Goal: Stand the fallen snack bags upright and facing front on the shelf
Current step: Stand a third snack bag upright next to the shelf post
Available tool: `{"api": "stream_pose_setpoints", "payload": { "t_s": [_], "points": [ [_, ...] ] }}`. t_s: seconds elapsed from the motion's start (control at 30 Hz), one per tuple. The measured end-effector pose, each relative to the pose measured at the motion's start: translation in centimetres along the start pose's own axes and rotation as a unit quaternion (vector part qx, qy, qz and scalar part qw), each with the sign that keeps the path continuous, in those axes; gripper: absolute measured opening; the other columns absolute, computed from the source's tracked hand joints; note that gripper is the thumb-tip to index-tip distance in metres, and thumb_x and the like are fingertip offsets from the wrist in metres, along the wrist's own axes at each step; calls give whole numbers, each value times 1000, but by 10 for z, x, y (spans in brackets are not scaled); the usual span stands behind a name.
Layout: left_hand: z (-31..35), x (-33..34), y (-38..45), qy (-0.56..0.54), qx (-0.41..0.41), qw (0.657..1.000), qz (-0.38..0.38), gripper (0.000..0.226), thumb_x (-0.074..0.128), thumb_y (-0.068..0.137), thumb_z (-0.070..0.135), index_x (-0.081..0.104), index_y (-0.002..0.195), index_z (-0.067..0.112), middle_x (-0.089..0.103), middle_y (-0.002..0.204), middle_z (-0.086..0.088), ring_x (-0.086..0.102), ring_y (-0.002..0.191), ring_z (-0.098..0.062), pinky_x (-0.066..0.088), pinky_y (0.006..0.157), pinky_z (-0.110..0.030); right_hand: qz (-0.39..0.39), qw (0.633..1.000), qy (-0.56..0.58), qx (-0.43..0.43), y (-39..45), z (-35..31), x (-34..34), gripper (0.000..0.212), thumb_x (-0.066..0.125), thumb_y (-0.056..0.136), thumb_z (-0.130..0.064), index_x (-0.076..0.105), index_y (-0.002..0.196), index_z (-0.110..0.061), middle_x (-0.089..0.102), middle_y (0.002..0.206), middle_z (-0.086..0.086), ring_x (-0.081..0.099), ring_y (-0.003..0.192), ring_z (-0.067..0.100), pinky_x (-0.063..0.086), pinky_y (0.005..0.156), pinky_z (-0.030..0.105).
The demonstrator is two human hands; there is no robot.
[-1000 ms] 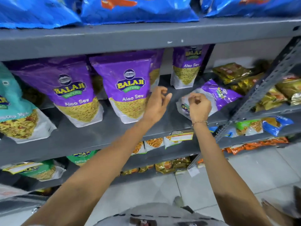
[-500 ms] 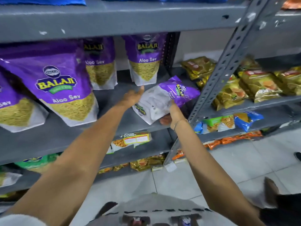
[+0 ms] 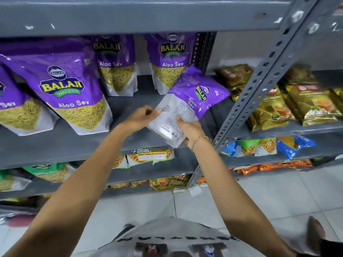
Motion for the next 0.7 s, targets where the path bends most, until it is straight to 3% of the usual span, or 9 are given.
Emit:
{"api": "stream_pose_setpoints", "payload": {
  "t_s": [0.13, 0.23, 0.33, 0.47, 0.6, 0.63, 0.7],
  "points": [
    [1, -6, -15, -58, 61, 996, 29, 41, 52, 91, 44, 49, 116, 12, 57, 105, 4, 55, 92, -6, 44, 76, -23, 20, 997, 30, -69, -8, -14, 9, 56, 69, 80, -4, 35, 123, 2, 56, 121, 10, 59, 105, 23, 49, 86, 30],
    [0, -14, -21, -113, 92, 988, 48, 37, 54, 91, 38, 43, 118, 14, 55, 114, 6, 55, 103, -5, 44, 82, -19, 12, 991, 83, -107, -15, -18, 23, 51, 65, 78, 2, 29, 112, -12, 54, 112, 7, 59, 94, 18, 53, 83, 34],
    [-4, -26, -24, -149, 115, 979, 78, 36, 58, 90, 28, 39, 118, 16, 54, 116, 1, 55, 103, -1, 48, 81, -13, -25, 981, 64, -179, -17, -33, 37, 53, 63, 77, 5, 29, 115, -12, 55, 114, 6, 60, 91, 9, 53, 87, 34],
    [-7, -44, -26, -204, 123, 963, 130, 56, 64, 88, 18, 34, 134, 10, 53, 129, -3, 55, 116, -11, 48, 93, -19, -120, 956, -25, -267, -8, -63, 63, 60, 64, 78, 3, 28, 123, -12, 52, 111, -10, 57, 91, -13, 50, 77, 10],
    [-20, -49, -15, -175, 72, 968, 163, 65, 72, 81, 18, 38, 136, 12, 57, 130, -9, 57, 117, -23, 47, 99, -40, -190, 934, -124, -276, 15, -72, 81, 74, 66, 79, 2, 20, 135, -12, 47, 124, -3, 50, 112, 6, 44, 94, 20],
    [-25, -50, -13, -158, 52, 969, 180, 64, 74, 79, 21, 40, 133, 12, 59, 127, -8, 58, 114, -23, 49, 96, -38, -206, 928, -145, -273, 21, -71, 86, 76, 65, 80, 2, 18, 137, -13, 46, 127, -2, 48, 115, 9, 43, 96, 21],
    [-34, -47, -13, -140, 22, 969, 202, 63, 77, 75, 21, 43, 127, 9, 61, 118, -4, 59, 105, -19, 46, 83, -18, -226, 919, -185, -266, 30, -65, 92, 75, 64, 82, -1, 15, 138, -14, 43, 128, -3, 45, 116, 9, 43, 96, 19]
  ]
}}
Point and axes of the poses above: each hand's wrist, its own y-axis towards the middle knuckle, its own x-axis out of the palm, z = x × y, the point moved 10 cm from there along y, towards the middle knuckle
